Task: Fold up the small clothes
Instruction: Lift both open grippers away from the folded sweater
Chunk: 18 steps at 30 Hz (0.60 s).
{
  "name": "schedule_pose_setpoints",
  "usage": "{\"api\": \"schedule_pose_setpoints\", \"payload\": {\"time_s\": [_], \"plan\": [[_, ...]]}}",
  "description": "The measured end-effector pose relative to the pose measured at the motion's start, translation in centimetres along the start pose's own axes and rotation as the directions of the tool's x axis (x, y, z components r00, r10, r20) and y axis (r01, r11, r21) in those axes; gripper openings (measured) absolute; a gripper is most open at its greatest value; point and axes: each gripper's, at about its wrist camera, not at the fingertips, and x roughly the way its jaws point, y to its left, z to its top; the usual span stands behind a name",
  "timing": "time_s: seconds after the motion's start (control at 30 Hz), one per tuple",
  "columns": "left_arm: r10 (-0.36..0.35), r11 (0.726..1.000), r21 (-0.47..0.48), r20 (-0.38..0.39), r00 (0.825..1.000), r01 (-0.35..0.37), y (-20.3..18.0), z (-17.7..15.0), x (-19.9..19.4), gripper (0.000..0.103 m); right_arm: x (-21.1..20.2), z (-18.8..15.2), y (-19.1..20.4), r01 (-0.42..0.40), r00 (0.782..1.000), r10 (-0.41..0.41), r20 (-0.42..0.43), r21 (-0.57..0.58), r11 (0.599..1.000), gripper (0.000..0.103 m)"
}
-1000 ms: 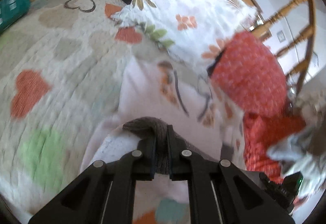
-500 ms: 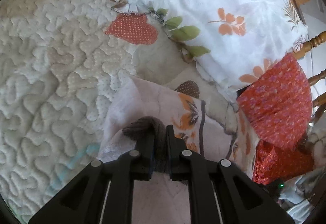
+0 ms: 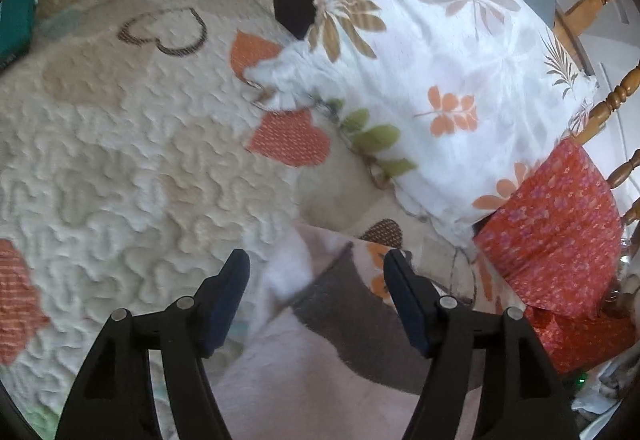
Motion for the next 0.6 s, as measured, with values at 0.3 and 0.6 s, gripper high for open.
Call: {"api": "schedule_pose_setpoints", "payload": {"time_s": [0.3, 0.6], "plan": [[0.090, 0.958, 0.281, -0.124, 0.988, -0.052, -2.6, -4.3, 0.4, 0.068, -0.7, -3.3, 3.6, -0.035, 0.990, 0.008, -0.139, -0.197, 0.980, 0.051], [0.291, 0.924, 0.305, -0.166, 0.942, -0.231, 0.6, -4.8, 3.1, 0.070, 2.8, -5.0, 2.3, 0.067, 0.962, -0.130, -0.239, -0.252, 0.965, 0.045]]}}
